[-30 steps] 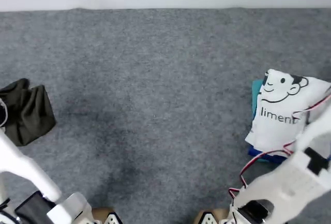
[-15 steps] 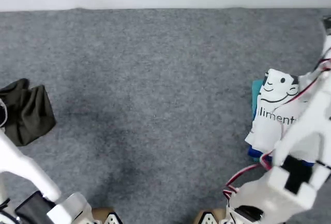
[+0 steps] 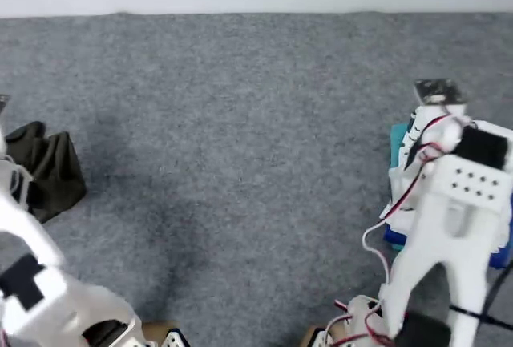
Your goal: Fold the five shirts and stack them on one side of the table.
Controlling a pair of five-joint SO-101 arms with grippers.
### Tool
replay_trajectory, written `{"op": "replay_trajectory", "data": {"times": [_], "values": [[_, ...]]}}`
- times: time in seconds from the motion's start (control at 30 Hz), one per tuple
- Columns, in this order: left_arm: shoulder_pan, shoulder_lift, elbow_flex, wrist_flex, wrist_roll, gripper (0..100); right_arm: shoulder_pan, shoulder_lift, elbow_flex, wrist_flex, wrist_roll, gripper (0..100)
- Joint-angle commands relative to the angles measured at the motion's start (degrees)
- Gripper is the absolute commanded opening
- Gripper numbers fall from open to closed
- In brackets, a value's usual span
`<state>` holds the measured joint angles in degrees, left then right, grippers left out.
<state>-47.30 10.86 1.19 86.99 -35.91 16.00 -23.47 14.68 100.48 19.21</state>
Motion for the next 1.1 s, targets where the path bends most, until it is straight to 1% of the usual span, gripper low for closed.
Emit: {"op": "replay_trajectory", "data": {"times": [0.0, 0.1, 0.23, 0.33, 0.37, 0.43, 0.5, 0.53, 0.67, 0.77, 0.9, 1.07], "values": [[2.5, 5.5, -0.1, -4.4, -1.1, 21, -1.1, -4.7, 1.4, 2.2, -2.2, 0.9], [4.3, 10.6, -0.1, -9.8, -1.1, 21, -1.1, -6.0, 2.7, 2.3, -3.1, 0.9], [6.5, 15.6, -0.1, -14.4, -1.0, 20, -1.0, -7.4, 4.7, 2.4, -3.3, 0.9], [6.9, 17.5, -0.1, -18.4, 2.8, 19, -1.0, -9.2, 6.2, 2.4, -3.3, 0.9], [6.9, 17.8, -0.1, -19.4, 3.9, 17, -1.0, -9.8, 6.5, 2.4, -3.3, 0.9], [7.6, 17.8, -0.1, -19.9, 3.9, 11, -0.9, -11.2, 7.3, 2.4, -3.3, 0.9], [9.3, 16.9, -0.5, -18.5, 3.9, 2, -0.9, -12.5, 7.7, 2.4, -3.3, 0.9], [10.2, 16.0, -1.2, -16.8, 4.0, 0, -0.9, -13.1, 7.9, 2.4, -3.3, 0.9], [15.1, 10.0, -6.0, -8.6, 5.4, 0, -0.8, -15.1, 8.3, 2.4, -3.3, 0.9], [19.9, 3.2, -9.8, -4.5, 11.3, 0, -0.8, -16.0, 8.3, 2.4, -3.3, 0.9], [28.7, -7.1, -14.9, -0.3, 17.1, 0, -0.8, -16.8, 8.3, 2.4, -3.3, 0.9], [44.1, -17.4, -17.0, 2.5, 23.9, 0, -0.8, -16.9, 8.3, 2.4, -3.3, 0.9]]}}
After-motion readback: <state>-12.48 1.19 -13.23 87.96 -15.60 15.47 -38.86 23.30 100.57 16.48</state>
